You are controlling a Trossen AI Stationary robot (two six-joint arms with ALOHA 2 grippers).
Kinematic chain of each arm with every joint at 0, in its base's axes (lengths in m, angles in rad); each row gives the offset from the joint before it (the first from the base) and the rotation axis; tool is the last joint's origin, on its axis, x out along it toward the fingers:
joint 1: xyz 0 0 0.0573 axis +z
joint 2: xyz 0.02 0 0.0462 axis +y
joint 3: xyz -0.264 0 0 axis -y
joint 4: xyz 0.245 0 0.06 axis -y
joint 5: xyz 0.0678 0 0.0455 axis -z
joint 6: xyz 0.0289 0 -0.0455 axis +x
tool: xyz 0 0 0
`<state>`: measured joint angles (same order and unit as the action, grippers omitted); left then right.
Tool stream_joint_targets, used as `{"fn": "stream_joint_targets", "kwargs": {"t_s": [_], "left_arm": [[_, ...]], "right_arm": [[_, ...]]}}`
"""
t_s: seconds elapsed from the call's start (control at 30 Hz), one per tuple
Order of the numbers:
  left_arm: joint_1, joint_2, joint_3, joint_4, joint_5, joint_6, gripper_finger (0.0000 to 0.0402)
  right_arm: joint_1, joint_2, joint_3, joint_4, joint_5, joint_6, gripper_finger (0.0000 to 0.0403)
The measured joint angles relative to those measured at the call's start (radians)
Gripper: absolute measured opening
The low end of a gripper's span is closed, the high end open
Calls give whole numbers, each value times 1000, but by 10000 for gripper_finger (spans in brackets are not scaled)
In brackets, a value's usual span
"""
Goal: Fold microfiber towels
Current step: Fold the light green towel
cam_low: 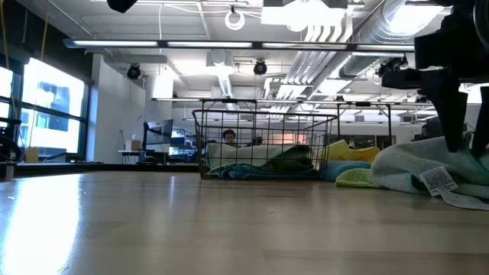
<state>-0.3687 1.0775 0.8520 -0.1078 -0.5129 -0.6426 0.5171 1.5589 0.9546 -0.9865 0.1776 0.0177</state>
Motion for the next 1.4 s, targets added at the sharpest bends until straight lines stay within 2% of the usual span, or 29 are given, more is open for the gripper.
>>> {"fn": "stream_joint_targets", "kwargs": {"t_s": [0.27, 0.43, 0.47, 0.63, 0.8, 1.0, 1.2, 1.4], "left_arm": [[0, 0, 0, 0, 0, 10, 131], [0, 0, 0, 0, 0, 19, 131], [0, 0, 0, 0, 0, 19, 131], [0, 0, 0, -7, 0, 19, 131], [0, 0, 0, -11, 1, 19, 131], [0, 0, 0, -31, 1, 19, 131], [0, 0, 0, -26, 1, 19, 131], [2, 0, 0, -24, 1, 19, 131]], "right_arm": [[0, 0, 0, -18, 7, -1, 80], [1, 0, -1, -78, 191, -10, 80], [-1, 0, -1, -74, 199, -10, 80], [-22, 0, -1, -37, 86, -48, 80], [-26, 0, -1, 13, 82, -51, 71], [-27, 9, -1, 26, 80, 59, 8], [-28, 16, 9, 27, 75, 243, 2], [-57, 12, 142, 30, 129, 399, 1]]}}
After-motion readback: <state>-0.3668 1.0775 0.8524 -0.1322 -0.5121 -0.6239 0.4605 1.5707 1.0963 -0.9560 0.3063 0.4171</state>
